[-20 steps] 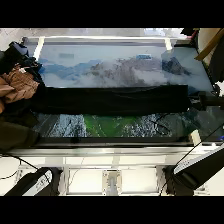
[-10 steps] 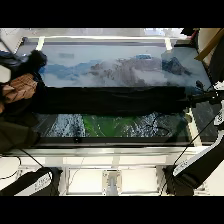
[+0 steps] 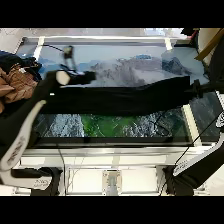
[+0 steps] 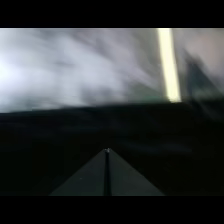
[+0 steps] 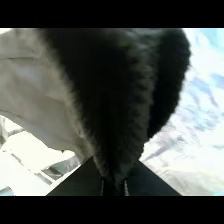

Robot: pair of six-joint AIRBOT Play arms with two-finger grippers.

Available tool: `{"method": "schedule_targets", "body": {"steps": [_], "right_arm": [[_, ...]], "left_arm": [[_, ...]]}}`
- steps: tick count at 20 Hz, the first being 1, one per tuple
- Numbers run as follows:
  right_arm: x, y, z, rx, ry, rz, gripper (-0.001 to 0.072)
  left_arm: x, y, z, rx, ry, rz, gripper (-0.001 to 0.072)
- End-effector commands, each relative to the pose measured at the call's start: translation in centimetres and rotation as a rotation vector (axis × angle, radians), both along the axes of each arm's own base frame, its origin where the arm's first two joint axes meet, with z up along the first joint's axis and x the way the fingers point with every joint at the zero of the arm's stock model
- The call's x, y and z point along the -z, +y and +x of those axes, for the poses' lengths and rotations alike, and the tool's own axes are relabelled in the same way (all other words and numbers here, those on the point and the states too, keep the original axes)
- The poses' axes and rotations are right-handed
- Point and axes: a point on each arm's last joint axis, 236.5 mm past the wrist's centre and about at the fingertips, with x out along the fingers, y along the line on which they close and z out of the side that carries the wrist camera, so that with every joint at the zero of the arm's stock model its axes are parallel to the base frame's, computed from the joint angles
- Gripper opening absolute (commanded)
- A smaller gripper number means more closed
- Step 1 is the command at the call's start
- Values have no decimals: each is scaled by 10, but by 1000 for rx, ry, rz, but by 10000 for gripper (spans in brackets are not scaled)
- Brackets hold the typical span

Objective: Fold the clothes and pants, and hang the long-sleeved shirts on hangers.

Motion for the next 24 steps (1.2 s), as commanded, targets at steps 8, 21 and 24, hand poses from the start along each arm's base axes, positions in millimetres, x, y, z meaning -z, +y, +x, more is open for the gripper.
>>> {"method": "schedule_targets", "body": {"steps": [8,21,24], "right_arm": [[-73,137,25,-197,-81,-110,22],[-74,247,7,-371,-46,-81,23],[-73,274,10,-352,-41,-85,23]], "left_arm": [[85,-206,-34,383,157,-30,7],[95,-186,-24,351,229,-59,7],[38,-125,14,271,184,-87,8]]}}
